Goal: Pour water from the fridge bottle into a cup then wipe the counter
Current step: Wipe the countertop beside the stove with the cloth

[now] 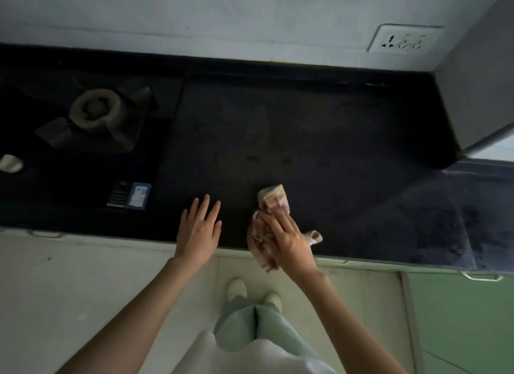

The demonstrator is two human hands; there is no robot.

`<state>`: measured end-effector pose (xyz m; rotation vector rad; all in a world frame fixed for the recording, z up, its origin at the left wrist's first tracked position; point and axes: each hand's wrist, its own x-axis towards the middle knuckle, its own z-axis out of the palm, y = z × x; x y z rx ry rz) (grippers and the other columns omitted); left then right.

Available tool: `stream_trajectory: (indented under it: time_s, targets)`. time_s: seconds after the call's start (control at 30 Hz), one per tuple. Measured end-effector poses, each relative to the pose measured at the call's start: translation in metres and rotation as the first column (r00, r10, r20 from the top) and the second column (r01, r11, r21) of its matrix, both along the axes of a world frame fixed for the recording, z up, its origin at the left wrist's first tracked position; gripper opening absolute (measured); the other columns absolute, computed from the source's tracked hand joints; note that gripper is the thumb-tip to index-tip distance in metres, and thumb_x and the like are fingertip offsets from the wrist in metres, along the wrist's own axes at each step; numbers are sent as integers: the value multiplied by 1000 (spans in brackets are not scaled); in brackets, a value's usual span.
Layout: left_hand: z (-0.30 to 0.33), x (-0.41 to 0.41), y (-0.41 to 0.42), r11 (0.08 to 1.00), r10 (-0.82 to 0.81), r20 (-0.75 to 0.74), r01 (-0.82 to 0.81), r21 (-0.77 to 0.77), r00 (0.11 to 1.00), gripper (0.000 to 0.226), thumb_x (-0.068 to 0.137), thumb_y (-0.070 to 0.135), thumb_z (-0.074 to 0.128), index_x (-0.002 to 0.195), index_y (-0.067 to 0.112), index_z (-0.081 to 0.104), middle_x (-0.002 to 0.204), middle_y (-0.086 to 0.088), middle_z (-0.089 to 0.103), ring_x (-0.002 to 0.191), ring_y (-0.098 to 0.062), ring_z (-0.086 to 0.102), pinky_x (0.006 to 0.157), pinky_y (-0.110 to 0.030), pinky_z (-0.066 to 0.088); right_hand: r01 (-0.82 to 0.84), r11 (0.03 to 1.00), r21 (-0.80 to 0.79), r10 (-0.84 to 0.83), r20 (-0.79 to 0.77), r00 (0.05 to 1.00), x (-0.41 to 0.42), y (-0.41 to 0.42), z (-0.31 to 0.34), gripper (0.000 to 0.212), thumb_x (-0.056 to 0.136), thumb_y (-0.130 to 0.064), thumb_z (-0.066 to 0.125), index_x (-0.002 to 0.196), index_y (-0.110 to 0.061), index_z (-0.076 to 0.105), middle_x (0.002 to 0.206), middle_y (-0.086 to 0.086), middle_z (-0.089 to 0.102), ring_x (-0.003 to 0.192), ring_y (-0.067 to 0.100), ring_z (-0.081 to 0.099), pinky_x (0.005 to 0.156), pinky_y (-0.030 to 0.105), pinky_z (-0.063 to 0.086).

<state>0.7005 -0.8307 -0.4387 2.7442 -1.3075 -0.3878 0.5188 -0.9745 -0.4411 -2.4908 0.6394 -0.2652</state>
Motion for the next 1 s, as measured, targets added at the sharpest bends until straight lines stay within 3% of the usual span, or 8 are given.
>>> stream_trajectory:
  time_s: [0.07,0.17,0.33,0.5,0.67,0.77,0.83,1.0]
  targets:
    - [-3,6,13,1000,8,19,-8,3,1000,48,97,29,49,142,16,44,151,-15,36,140,-38,32,109,-56,32,19,999,-41,-18,31,999,-24,-16,-2,46,89,-26,52,134,-20,51,143,9,47,129,30,47,95,39,50]
    - [-5,15,23,1000,14,36,-14,12,999,49,97,29,49,144,17,41,151,-15,36,140,-38,32,108,-56,33,128,991,-45,-129,-1,992,-24,-63,-1,49,86,-13,63,134,-15,51,144,13,44,127,37,46,91,45,51]
    - [-5,23,22,1000,17,20,-17,24,1000,50,99,32,41,147,21,34,156,-12,28,144,-34,23,113,-52,27,270,963,-12,-270,-90,959,65,-119,-2,49,87,-16,58,135,-13,48,144,13,40,131,36,40,101,51,41]
    - [-5,22,24,1000,11,19,-11,2,1000,49,96,30,46,143,19,42,151,-14,37,140,-37,33,108,-56,35,97,995,-3,-97,-80,992,143,-61,0,50,85,-18,62,133,-15,50,139,11,45,122,34,48,94,49,47]
    - [-9,24,29,999,-4,7,4,-42,1000,49,95,29,49,142,17,45,150,-15,39,139,-38,34,107,-56,36,-73,995,-61,69,-67,995,102,12,1,60,85,-22,68,140,-21,42,147,9,41,131,31,45,94,44,49]
    - [-11,24,31,998,-5,-2,5,-70,1000,48,96,29,48,142,17,44,151,-14,38,139,-38,33,108,-56,35,47,996,-77,-47,3,999,54,11,0,49,90,-23,57,137,-20,47,143,11,45,131,30,45,99,37,45]
    - [-11,24,30,998,-2,-5,2,-69,1000,48,97,30,46,143,18,43,151,-13,37,140,-37,32,109,-55,33,141,987,-75,-142,-15,990,41,-17,-1,48,88,-22,58,135,-17,50,143,11,45,129,32,45,97,41,47]
    - [-9,23,27,999,17,5,-17,-44,1000,48,97,33,43,143,21,42,152,-11,37,141,-34,31,111,-53,32,301,953,-22,-302,-76,950,92,-106,1,50,85,-12,59,134,-12,49,142,12,43,125,37,46,95,51,46]
